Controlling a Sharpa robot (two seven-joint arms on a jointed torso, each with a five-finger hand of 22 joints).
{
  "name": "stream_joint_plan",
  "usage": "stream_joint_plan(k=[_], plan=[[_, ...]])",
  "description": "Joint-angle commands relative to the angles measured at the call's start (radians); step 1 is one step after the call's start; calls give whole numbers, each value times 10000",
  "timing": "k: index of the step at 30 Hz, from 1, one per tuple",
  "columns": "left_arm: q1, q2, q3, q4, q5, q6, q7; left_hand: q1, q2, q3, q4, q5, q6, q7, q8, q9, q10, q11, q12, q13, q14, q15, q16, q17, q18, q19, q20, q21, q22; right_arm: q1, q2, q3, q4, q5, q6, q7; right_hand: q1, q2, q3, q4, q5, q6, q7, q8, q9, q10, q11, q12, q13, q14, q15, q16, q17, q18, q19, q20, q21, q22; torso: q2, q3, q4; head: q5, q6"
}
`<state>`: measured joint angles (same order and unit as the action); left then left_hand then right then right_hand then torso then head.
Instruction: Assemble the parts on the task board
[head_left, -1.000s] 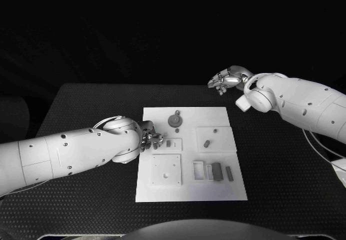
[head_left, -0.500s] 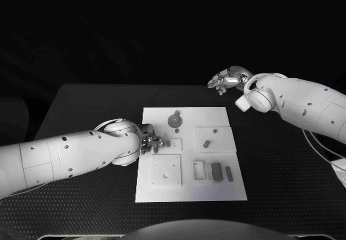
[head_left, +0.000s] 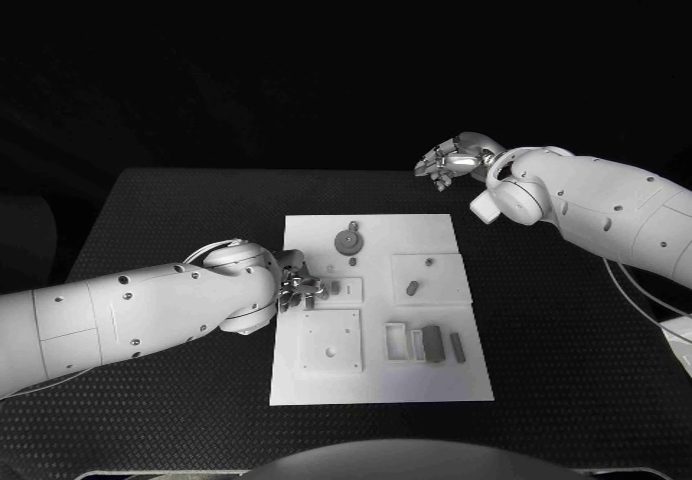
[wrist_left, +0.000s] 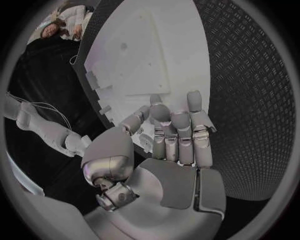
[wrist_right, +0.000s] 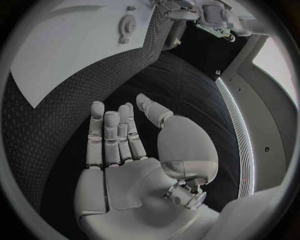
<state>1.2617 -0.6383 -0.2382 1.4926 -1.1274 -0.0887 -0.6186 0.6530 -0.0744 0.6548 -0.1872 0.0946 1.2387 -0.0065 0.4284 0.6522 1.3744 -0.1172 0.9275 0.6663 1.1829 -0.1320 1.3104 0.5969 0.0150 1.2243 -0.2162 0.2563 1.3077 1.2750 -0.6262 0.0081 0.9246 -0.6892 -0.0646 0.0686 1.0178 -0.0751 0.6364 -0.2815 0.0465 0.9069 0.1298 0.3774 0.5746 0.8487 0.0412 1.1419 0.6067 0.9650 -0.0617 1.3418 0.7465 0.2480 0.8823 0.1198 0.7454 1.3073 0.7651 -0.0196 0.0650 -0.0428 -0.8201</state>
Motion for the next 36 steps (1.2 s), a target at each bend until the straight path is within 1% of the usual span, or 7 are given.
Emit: stream_joint_plan(k=[1, 9, 19, 22, 28, 31, 36], plan=[[-18, -74, -10, 71, 144, 71, 245, -34, -384, 13, 198, -401, -160, 27, -102, -12, -79, 71, -66, -38, -63, -63, -69, -37, -150, 26, 45, -100, 144, -11, -5, 3, 6, -9, 122, 56, -41, -87, -28, 6, 34, -5, 97, -62, 9, -64, -28, -32, -11, -82, 0, -52, -9, 138, -70, -31, -44, 142, -3, -4, 2, -4, 16], [129, -255, -1, 191, 265, -11, 275, 65, -1444, 286, 872, -462, -774, 275, -343, -52, -589, 297, -353, -194, -547, -40, -322, -194, -150, -291, 211, -358, 117, -35, -21, 3, 3, -9, 134, 57, -41, -92, -28, 6, 34, -7, 98, -65, 10, -66, -27, -33, -12, -85, 1, -53, -10, 138, -73, -30, -46, 143, -6, -2, 1, -12, 41], [364, -671, 139, 347, 1775, 272, 446, 464, -1785, 124, 884, -464, -1960, 765, -673, -60, -1797, 781, -812, -374, -1620, 239, -796, -461, -150, -1237, 667, -955, 11, -69, -41, 2, 7, 3, 145, 60, -70, -122, -42, 20, 34, -14, 106, -76, 12, -75, -20, -36, -17, -94, 7, -56, -12, 138, -79, -22, -52, 143, -1, 0, 0, -26, 123], [424, -817, 481, 304, 1743, 255, 466, 493, -1754, 70, 849, -437, -2414, 980, -717, -11, -2493, 1016, -1290, -648, -2312, 656, -1208, -663, -150, -1920, 1036, -1468, -235, -82, -64, 2, -8, 10, 127, 54, -82, -131, -45, 28, 33, -18, 109, -81, 13, -78, -18, -37, -20, -97, 9, -57, -13, 138, -81, -20, -54, 143, 6, -5, -2, -59, 163], [876, -842, 496, -76, 3300, -439, 1925, 807, -1478, 180, 704, -458, -3024, 1322, -676, 110, -3213, 1431, -2328, -1329, -3037, 1354, -2166, -1174, -150, -2757, 1558, -1955, -763, -84, -46, 2, -30, 139, 116, 63, -105, -152, -53, 41, 33, -30, 119, -93, 13, -88, -11, -41, -25, -104, 14, -59, -15, 138, -86, -16, -59, 142, 7, 12, -2, -70, 281], [906, -734, 496, -291, 3601, -1171, 2749, 1623, -818, 390, 119, -390, -3157, 1340, -630, 136, -3298, 1511, -2651, -1578, -3099, 1459, -2478, -1361, -131, -2849, 1619, -1947, -945, -85, -26, 2, -80, 168, 49, 104, -109, -160, -53, 43, 34, -38, 124, -100, 12, -93, -8, -42, -26, -107, 16, -61, -16, 138, -88, -15, -62, 141, 7, 1, -4, -72, 314], [918, -275, 489, -860, 2680, -2119, 4384, 2987, -417, 349, -900, 42, -3479, 1548, -722, -71, -3589, 1895, -3654, -2317, -3176, 1811, -3316, -1840, -150, -3253, 1859, -1935, -1460, -85, -15, 2, -140, 261, -88, 184, -119, -199, 14, 28, 35, -157, 192, -198, 11, -220, 74, -287, -213, -356, 115, -300, -129, 119, -346, 62, -264, 87, 3, -2, 4, -42, 413]])
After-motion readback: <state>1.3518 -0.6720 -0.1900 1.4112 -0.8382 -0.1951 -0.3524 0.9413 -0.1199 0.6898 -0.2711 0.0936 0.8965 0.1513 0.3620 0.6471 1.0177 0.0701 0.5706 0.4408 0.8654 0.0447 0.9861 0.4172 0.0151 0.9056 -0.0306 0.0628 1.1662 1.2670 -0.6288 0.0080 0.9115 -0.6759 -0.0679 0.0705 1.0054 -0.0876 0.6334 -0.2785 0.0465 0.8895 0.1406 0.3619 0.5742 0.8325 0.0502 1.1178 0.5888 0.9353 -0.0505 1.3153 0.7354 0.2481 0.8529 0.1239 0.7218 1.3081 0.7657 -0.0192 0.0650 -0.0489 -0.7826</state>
